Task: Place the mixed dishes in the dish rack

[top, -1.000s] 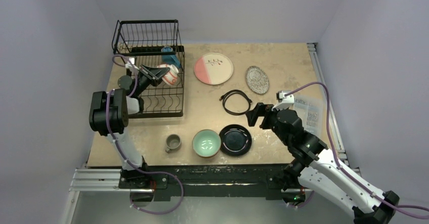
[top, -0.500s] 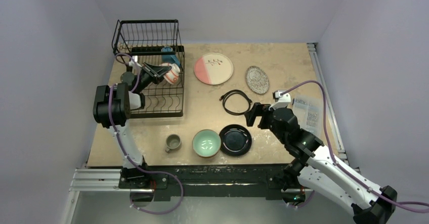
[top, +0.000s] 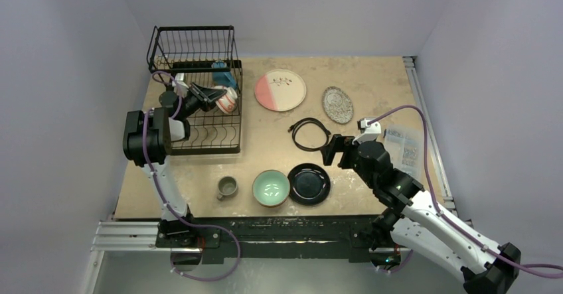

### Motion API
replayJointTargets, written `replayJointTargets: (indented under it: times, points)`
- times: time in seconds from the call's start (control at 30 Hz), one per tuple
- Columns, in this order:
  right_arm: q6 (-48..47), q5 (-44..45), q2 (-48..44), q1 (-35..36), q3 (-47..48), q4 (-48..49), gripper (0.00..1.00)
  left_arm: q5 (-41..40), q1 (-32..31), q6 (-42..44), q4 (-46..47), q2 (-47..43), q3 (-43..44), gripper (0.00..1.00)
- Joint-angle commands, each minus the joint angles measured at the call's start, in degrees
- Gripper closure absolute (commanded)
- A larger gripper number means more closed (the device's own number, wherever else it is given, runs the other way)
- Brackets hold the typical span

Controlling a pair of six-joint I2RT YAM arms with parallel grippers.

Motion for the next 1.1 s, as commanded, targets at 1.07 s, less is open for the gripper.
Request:
replayJointTargets:
  times: [1.07]
  points:
    - [-0.9, 1.0, 0.0, 0.1, -0.2, 2.6, 0.05, 3.0, 4.1, 8.2, -8.9, -5.0, 2.3, 1.00]
